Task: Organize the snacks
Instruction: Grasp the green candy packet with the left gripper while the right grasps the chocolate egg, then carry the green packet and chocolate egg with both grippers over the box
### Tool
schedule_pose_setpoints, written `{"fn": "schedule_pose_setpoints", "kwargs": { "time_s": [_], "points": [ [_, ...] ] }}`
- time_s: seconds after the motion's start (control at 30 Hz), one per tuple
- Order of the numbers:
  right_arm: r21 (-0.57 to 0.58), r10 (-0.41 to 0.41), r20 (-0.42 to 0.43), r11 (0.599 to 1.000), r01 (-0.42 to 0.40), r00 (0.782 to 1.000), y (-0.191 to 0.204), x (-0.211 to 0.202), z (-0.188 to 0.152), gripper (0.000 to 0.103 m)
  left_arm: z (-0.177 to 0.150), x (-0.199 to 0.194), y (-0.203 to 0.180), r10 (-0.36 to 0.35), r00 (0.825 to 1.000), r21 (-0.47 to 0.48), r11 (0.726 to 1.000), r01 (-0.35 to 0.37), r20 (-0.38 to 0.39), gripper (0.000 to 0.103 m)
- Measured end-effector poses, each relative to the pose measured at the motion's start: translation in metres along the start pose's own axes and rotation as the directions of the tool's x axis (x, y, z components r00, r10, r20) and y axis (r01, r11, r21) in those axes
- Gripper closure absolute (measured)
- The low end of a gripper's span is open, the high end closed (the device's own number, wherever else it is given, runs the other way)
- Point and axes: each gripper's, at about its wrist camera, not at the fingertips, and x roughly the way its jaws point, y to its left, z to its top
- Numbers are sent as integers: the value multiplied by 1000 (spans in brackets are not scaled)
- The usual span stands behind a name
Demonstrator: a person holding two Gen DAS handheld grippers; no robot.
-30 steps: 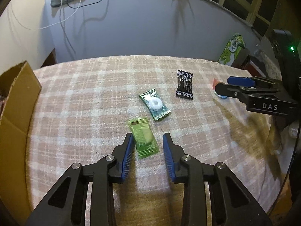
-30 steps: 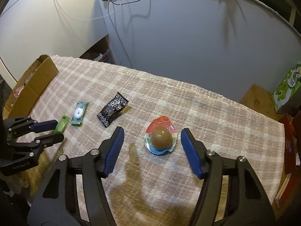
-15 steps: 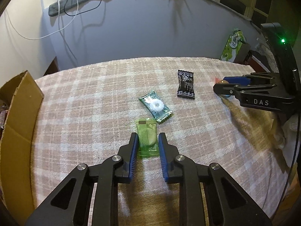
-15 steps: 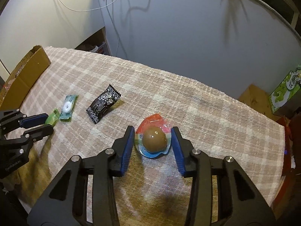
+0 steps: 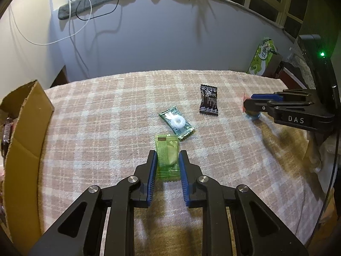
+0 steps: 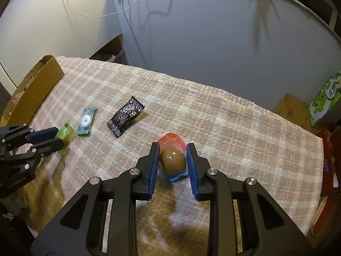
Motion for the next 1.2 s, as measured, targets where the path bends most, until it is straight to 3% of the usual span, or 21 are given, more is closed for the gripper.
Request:
{"fn": "schedule_pose_setpoints", "kwargs": {
  "time_s": [0.53, 1.2],
  "points": [
    [-13, 14, 67, 1000, -14, 998, 15, -37, 1, 76, 1, -33, 5, 1, 998, -13, 1000, -1, 57, 84],
    [-125, 89, 154, 990, -70, 984, 102, -81, 32, 76, -6, -102, 57, 55, 984, -85, 995, -41, 168, 84]
  ]
}}
